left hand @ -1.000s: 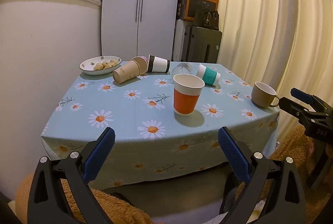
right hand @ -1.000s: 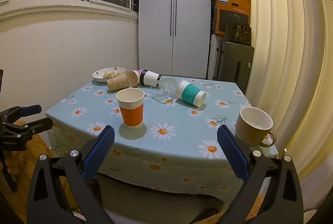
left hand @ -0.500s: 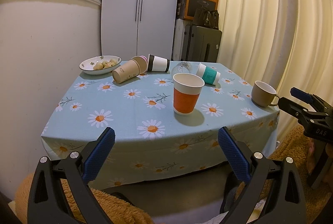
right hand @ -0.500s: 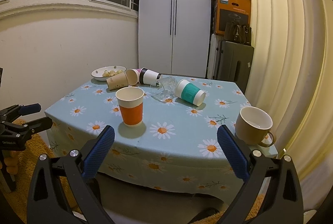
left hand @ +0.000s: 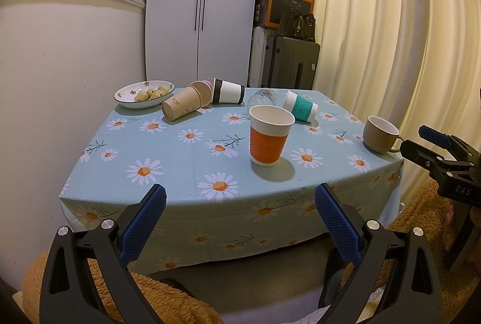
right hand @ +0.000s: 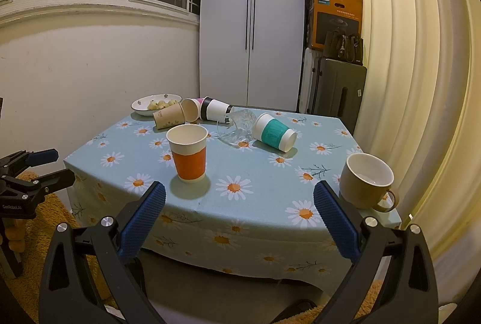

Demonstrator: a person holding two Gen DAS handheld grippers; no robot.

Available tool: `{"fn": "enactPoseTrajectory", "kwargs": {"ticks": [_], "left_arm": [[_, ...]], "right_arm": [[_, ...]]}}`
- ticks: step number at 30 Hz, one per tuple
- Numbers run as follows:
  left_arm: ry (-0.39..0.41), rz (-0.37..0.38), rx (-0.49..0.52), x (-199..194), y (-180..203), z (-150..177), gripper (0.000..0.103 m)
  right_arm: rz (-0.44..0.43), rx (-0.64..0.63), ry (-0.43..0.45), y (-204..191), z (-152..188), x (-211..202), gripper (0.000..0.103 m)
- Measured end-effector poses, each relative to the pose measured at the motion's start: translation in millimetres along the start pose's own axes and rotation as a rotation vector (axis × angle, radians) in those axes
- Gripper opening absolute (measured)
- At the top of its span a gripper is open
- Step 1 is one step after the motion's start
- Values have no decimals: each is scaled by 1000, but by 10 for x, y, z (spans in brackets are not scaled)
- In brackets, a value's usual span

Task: Flip cup upright

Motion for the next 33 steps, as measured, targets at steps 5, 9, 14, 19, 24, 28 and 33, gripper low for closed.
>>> {"fn": "enactPoseTrajectory", "kwargs": {"ticks": [5,9,14,19,24,28,33], "left_arm": [[-1,0,1,2,1,-1,96],[-3,0,2,-2,5,7,96],[-3,1,2,1,6,3,96],[-1,1,4,-2,8,4,96],[0,1,3,-2,7,1,96],[-3,0,2,7,6,8,96],[-4,-1,4,5,15,8,96]], "right_arm": [[0,0,0,0,-1,1,98],[2,-2,-4,13,16,6,98],[-1,-6,-4,14,41,3,98],[0,-3,-6,28,44,-4,98],[1,-7,-11,34,37,-7,98],[2,-11,-8,35,28,-15,98],[4,-13,-11,34,25,-11,98]]}}
Point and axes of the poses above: each gripper's, at about its wrist camera, not at the fingertips, and x roughly the way its jaws point, y to its right, z to its underside, the point moved 10 cm from there along x, roughly the way its jaws point, and after that the axes turned 3 degrees about -z, right-handed, at the moved point
